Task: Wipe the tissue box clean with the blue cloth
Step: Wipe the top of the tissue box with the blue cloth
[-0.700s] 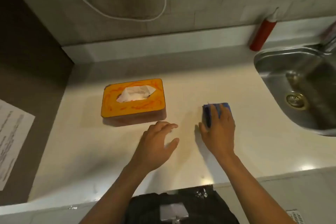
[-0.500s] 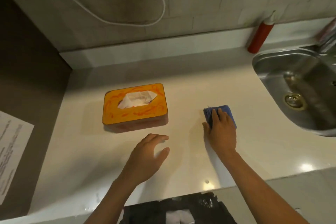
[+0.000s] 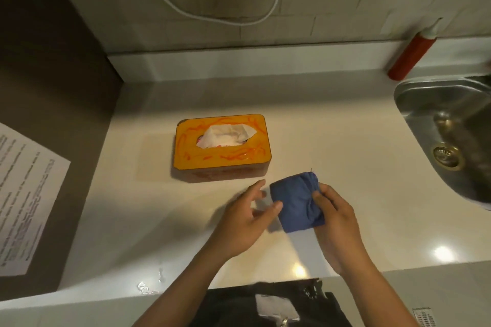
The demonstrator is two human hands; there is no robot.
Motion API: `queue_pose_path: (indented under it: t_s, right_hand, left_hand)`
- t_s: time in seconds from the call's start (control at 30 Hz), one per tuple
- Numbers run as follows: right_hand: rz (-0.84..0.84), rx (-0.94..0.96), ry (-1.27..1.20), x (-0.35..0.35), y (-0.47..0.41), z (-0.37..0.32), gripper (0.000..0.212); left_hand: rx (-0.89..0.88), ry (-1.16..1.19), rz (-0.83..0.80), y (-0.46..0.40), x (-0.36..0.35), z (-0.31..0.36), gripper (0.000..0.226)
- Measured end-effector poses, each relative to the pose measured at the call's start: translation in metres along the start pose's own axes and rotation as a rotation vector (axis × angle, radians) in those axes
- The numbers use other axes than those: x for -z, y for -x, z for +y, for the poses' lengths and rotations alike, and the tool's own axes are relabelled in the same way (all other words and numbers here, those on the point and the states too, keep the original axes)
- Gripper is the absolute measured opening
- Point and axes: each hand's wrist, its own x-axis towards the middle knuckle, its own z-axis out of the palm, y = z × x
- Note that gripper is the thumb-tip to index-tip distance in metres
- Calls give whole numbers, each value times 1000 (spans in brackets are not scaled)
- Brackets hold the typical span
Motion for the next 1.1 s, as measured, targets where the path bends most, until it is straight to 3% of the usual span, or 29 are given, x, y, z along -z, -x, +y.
queue_pose_path:
  t_s: [0.1, 0.17, 0.27, 0.37, 0.53, 0.63, 0.8, 0.97, 1.1]
  right_hand:
    - [-116, -145, -274, -21, 18, -6, 34]
    - [-177, -195, -207, -34, 25, -7, 39]
    - [-142, -265, -84, -50, 29, -3, 72]
    - [-237, -334, -176, -57, 34, -1, 45]
    - [-351, -332, -279, -70, 44, 6, 40]
    - [-300, -212, -146, -80, 47, 8, 34]
    - [-83, 187, 334, -82, 39, -5, 21]
    - [192, 562, 681, -56, -1, -19, 38]
    - [215, 709, 840, -51, -43, -20, 47]
  left_hand:
    - [-21, 161, 2, 3, 5, 7, 48]
    - [-41, 193, 18, 8, 12, 10, 42]
    - [-118, 163, -1, 16, 23, 12, 46]
    - [-194, 173, -7, 24, 34, 10, 33]
    - [-230, 196, -70, 31, 56, -1, 26]
    - [-279, 166, -9, 32, 63, -5, 32]
    - [-342, -79, 216, 36, 70, -6, 39]
    - [-209, -248, 621, 43, 102, -9, 18]
    - [-153, -556, 617, 45, 106, -18, 34]
